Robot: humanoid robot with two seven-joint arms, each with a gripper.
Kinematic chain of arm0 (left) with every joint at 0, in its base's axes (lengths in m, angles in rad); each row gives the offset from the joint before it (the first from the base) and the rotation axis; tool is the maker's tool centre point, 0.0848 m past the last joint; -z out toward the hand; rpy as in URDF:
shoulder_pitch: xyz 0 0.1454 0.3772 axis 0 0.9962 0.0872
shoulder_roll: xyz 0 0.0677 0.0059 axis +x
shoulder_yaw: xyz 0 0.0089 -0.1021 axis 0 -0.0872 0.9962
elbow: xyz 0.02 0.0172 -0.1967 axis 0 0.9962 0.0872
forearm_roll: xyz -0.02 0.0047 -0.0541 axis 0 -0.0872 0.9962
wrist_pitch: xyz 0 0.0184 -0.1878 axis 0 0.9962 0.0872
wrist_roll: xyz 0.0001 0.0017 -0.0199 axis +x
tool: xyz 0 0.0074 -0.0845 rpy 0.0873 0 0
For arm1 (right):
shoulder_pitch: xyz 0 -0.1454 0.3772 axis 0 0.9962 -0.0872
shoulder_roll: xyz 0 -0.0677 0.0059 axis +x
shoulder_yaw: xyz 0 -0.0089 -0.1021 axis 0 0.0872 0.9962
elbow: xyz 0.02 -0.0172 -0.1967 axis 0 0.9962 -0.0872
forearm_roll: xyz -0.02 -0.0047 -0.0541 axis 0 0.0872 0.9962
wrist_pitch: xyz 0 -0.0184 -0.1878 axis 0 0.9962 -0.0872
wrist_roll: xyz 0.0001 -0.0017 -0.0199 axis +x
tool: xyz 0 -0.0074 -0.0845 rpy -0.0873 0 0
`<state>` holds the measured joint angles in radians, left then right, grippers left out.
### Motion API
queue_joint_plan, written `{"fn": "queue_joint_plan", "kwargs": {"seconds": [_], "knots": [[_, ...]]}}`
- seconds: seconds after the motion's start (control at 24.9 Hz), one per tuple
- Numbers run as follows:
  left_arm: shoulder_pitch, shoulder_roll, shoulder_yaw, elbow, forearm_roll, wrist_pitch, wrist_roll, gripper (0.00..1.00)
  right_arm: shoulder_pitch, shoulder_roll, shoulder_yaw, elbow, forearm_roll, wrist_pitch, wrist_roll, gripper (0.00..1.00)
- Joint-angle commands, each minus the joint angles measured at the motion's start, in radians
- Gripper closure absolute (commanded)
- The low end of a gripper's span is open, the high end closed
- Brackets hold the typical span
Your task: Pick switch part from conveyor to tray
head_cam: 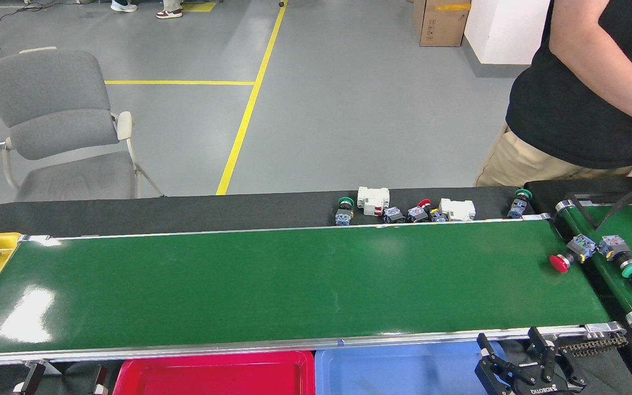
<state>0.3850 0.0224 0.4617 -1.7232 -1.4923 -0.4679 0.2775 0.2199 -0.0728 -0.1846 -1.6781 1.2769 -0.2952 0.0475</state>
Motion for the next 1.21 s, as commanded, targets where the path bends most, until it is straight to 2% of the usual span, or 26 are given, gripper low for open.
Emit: {"fn": "queue_joint_plan", "kwargs": {"seconds": [0.0,0.68,0.84,1.0,1.17], "knots": [[-0.001,0.011,0.006,-0.009,0.004,-0.002,0.002,0.00,-0.020,0.002,-0.016,-0.005,-0.004,0.011,-0.005,0.02],[0.003,0.011,0.002,0.008,0.001,-0.011,0.000,0.00,-0.071,-0.012,-0.085,0.078,-0.004,0.053,0.000,0.02],[0.005,0.010,-0.001,0.017,0.000,-0.009,0.000,0.00,-0.131,-0.022,-0.133,0.143,-0.004,0.054,0.003,0.02],[0.002,0.010,-0.001,0.019,0.000,-0.008,0.000,0.00,-0.191,-0.028,-0.128,0.201,0.007,0.056,0.015,0.02],[0.000,0.010,-0.008,0.019,0.001,-0.008,0.000,0.00,-0.201,-0.064,-0.121,0.219,0.010,0.056,0.048,0.02]]}}
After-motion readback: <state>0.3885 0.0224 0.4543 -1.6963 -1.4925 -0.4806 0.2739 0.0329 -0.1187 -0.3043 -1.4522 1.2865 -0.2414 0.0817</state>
